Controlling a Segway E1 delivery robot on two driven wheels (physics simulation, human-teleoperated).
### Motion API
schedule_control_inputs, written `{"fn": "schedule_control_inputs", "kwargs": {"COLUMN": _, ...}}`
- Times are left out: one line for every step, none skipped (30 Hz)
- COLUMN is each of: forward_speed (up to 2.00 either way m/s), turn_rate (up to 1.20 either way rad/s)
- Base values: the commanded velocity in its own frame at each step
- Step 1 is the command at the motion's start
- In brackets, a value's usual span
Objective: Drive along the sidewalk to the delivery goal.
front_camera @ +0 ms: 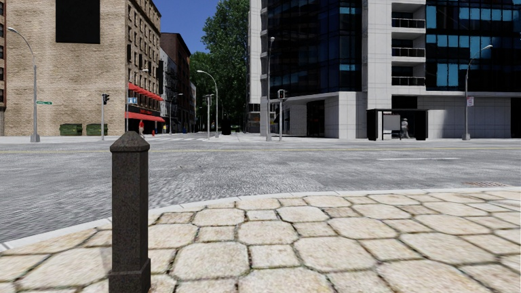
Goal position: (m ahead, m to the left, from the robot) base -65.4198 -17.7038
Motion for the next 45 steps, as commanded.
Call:
{"fn": "schedule_control_inputs", "kwargs": {"forward_speed": 0.0, "turn_rate": 0.0}}
{"fn": "schedule_control_inputs", "kwargs": {"forward_speed": 0.0, "turn_rate": 0.0}}
{"fn": "schedule_control_inputs", "kwargs": {"forward_speed": 0.0, "turn_rate": 0.0}}
{"fn": "schedule_control_inputs", "kwargs": {"forward_speed": 0.0, "turn_rate": 0.0}}
{"fn": "schedule_control_inputs", "kwargs": {"forward_speed": 0.0, "turn_rate": 0.0}}
{"fn": "schedule_control_inputs", "kwargs": {"forward_speed": 0.0, "turn_rate": 0.0}}
{"fn": "schedule_control_inputs", "kwargs": {"forward_speed": 0.0, "turn_rate": 0.0}}
{"fn": "schedule_control_inputs", "kwargs": {"forward_speed": 0.0, "turn_rate": 0.0}}
{"fn": "schedule_control_inputs", "kwargs": {"forward_speed": 0.0, "turn_rate": 0.0}}
{"fn": "schedule_control_inputs", "kwargs": {"forward_speed": 0.0, "turn_rate": 0.0}}
{"fn": "schedule_control_inputs", "kwargs": {"forward_speed": 0.0, "turn_rate": 0.0}}
{"fn": "schedule_control_inputs", "kwargs": {"forward_speed": 0.0, "turn_rate": 0.0}}
{"fn": "schedule_control_inputs", "kwargs": {"forward_speed": 0.0, "turn_rate": -0.01}}
{"fn": "schedule_control_inputs", "kwargs": {"forward_speed": 0.0, "turn_rate": -0.15}}
{"fn": "schedule_control_inputs", "kwargs": {"forward_speed": 0.0, "turn_rate": -0.15}}
{"fn": "schedule_control_inputs", "kwargs": {"forward_speed": 0.0, "turn_rate": -0.62}}
{"fn": "schedule_control_inputs", "kwargs": {"forward_speed": 0.0, "turn_rate": -0.77}}
{"fn": "schedule_control_inputs", "kwargs": {"forward_speed": 0.0, "turn_rate": -0.83}}
{"fn": "schedule_control_inputs", "kwargs": {"forward_speed": 0.0, "turn_rate": -0.83}}
{"fn": "schedule_control_inputs", "kwargs": {"forward_speed": 0.0, "turn_rate": -0.84}}
{"fn": "schedule_control_inputs", "kwargs": {"forward_speed": 0.07, "turn_rate": -0.84}}
{"fn": "schedule_control_inputs", "kwargs": {"forward_speed": 0.21, "turn_rate": -0.84}}
{"fn": "schedule_control_inputs", "kwargs": {"forward_speed": 0.33, "turn_rate": -0.84}}
{"fn": "schedule_control_inputs", "kwargs": {"forward_speed": 0.33, "turn_rate": -0.84}}
{"fn": "schedule_control_inputs", "kwargs": {"forward_speed": 0.43, "turn_rate": -0.84}}
{"fn": "schedule_control_inputs", "kwargs": {"forward_speed": 0.48, "turn_rate": -0.84}}
{"fn": "schedule_control_inputs", "kwargs": {"forward_speed": 0.5, "turn_rate": -0.84}}
{"fn": "schedule_control_inputs", "kwargs": {"forward_speed": 0.51, "turn_rate": -0.84}}
{"fn": "schedule_control_inputs", "kwargs": {"forward_speed": 0.51, "turn_rate": -0.84}}
{"fn": "schedule_control_inputs", "kwargs": {"forward_speed": 0.51, "turn_rate": -0.84}}
{"fn": "schedule_control_inputs", "kwargs": {"forward_speed": 0.53, "turn_rate": -0.83}}
{"fn": "schedule_control_inputs", "kwargs": {"forward_speed": 0.56, "turn_rate": -0.82}}
{"fn": "schedule_control_inputs", "kwargs": {"forward_speed": 0.58, "turn_rate": -0.81}}
{"fn": "schedule_control_inputs", "kwargs": {"forward_speed": 0.58, "turn_rate": -0.81}}
{"fn": "schedule_control_inputs", "kwargs": {"forward_speed": 0.6, "turn_rate": -0.81}}
{"fn": "schedule_control_inputs", "kwargs": {"forward_speed": 0.64, "turn_rate": -0.81}}
{"fn": "schedule_control_inputs", "kwargs": {"forward_speed": 0.66, "turn_rate": -0.81}}
{"fn": "schedule_control_inputs", "kwargs": {"forward_speed": 0.67, "turn_rate": -0.81}}
{"fn": "schedule_control_inputs", "kwargs": {"forward_speed": 0.67, "turn_rate": -0.81}}
{"fn": "schedule_control_inputs", "kwargs": {"forward_speed": 0.7, "turn_rate": -0.81}}
{"fn": "schedule_control_inputs", "kwargs": {"forward_speed": 0.75, "turn_rate": -0.81}}
{"fn": "schedule_control_inputs", "kwargs": {"forward_speed": 0.81, "turn_rate": -0.81}}
{"fn": "schedule_control_inputs", "kwargs": {"forward_speed": 0.84, "turn_rate": -0.81}}
{"fn": "schedule_control_inputs", "kwargs": {"forward_speed": 0.84, "turn_rate": -0.81}}
{"fn": "schedule_control_inputs", "kwargs": {"forward_speed": 0.89, "turn_rate": -0.81}}
